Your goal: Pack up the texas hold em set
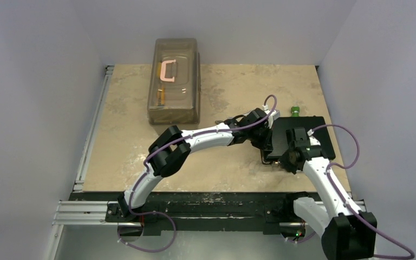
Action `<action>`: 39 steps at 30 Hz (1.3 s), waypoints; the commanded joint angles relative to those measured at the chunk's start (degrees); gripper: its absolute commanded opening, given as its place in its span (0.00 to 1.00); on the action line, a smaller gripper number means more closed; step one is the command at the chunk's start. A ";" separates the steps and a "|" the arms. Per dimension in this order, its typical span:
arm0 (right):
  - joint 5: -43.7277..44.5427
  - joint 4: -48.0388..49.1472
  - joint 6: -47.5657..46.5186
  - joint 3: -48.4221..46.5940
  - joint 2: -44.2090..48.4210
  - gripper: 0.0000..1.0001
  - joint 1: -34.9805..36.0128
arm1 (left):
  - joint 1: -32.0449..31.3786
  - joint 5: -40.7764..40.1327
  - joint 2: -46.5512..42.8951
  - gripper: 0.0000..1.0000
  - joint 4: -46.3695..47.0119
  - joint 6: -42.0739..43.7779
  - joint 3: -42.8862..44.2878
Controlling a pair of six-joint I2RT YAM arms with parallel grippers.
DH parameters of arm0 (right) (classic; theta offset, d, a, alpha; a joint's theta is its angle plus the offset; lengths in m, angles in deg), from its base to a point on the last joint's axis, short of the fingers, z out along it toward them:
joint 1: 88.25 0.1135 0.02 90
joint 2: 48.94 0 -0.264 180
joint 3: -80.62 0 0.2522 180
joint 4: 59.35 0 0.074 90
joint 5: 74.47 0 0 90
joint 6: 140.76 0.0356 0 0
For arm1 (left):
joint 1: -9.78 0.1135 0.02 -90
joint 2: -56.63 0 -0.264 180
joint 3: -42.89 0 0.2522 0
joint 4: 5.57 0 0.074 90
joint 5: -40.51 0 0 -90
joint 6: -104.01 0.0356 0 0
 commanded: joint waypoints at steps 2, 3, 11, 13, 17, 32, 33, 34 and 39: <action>3.12 1.04 -1.00 -3.74 3.49 0.00 0.18 | 0.60 -0.46 -0.08 0.00 -7.15 0.97 -1.70; 4.78 0.46 -0.68 -4.42 3.47 0.00 0.19 | 0.62 -0.41 0.00 0.00 -7.33 0.96 -1.72; 19.88 -9.72 9.73 -11.52 -3.80 0.00 0.08 | 0.77 0.77 -0.50 0.00 -8.24 0.38 -2.23; 22.70 -11.27 12.71 -11.85 -4.61 0.00 -0.87 | 0.92 1.02 -0.67 0.00 -8.57 0.18 -2.30; 21.16 -8.12 10.61 -10.54 -3.98 0.00 -10.56 | 1.15 1.17 -0.86 0.00 -10.02 0.13 -1.93; 22.74 0.51 6.27 -11.12 -7.57 0.00 -30.94 | 1.10 0.99 -1.12 0.00 -12.10 -0.23 -2.94; 22.85 0.35 6.88 -11.75 -8.43 0.00 -30.98 | 1.06 1.18 -1.17 0.00 -11.77 -0.61 -3.28; 22.98 0.22 7.31 -12.50 -9.16 0.00 -31.03 | 0.99 1.29 -1.21 0.00 -11.35 -0.92 -3.59; 23.69 1.51 7.75 -14.47 -11.41 0.00 -31.06 | 0.80 1.52 -1.04 0.00 -10.93 -1.17 -3.99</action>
